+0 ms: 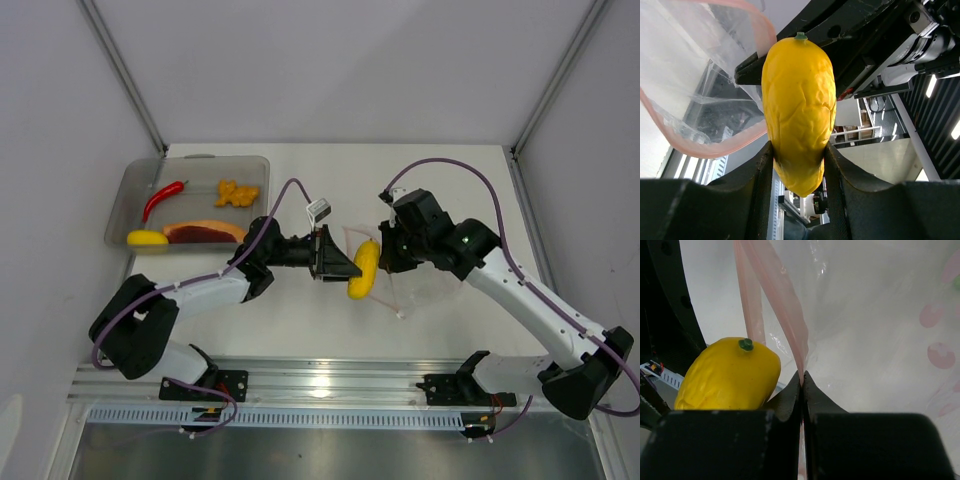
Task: Place the food in the zip-top bag and seal the zipper
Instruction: Place the fake fruit in the zipper food storage bag.
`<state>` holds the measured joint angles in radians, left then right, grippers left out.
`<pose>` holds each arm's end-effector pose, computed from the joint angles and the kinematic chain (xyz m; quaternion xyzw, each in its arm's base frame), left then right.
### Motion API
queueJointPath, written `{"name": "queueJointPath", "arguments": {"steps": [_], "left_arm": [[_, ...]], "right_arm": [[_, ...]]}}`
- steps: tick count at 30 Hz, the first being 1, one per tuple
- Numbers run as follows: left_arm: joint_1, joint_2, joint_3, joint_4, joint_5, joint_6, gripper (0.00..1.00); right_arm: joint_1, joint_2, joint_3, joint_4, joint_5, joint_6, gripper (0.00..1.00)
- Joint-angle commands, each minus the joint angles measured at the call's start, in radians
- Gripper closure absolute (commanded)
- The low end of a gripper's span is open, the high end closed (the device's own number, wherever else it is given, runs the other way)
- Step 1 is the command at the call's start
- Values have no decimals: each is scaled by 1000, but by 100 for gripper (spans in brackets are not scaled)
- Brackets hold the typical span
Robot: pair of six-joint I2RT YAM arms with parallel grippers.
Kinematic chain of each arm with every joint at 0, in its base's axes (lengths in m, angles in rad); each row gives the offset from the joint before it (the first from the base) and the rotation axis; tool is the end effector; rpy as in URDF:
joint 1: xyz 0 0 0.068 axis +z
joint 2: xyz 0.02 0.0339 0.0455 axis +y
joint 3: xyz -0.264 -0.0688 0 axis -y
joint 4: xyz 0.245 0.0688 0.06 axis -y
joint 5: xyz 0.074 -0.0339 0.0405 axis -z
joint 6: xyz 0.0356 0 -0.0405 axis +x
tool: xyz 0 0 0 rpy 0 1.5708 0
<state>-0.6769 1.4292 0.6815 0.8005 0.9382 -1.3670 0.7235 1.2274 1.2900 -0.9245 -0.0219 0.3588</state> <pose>0.2144 -0.2091 0.2573 0.1010 0.6886 -0.7144 0.0722 0.1818 0.1616 0.3541 -0.1738 0.9215 0.1876 0.2922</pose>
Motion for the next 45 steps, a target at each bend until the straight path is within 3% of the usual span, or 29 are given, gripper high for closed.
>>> {"name": "queueJointPath", "arguments": {"steps": [1,6,11,22,30,37,45], "left_arm": [[-9,-1,-3,66,-9,-17,99],[-10,-6,4,-68,-47,8,99],[-10,17,90,-344,-104,71,99],[-16,-19,119,-471,-282,28,99],[-85,-128,154,-667,-595,22,99],[-182,-119,179,-630,-769,43,99],[-227,-119,161,-610,-894,75,99]], "right_arm": [[2,-28,-3,19,22,8,100],[4,-37,-3,29,22,17,100],[5,-46,0,38,20,20,100],[7,-48,-21,55,-32,37,100],[10,-28,-26,87,-75,80,100],[11,-9,-9,131,-185,170,100],[11,-14,43,116,-184,212,100]]}}
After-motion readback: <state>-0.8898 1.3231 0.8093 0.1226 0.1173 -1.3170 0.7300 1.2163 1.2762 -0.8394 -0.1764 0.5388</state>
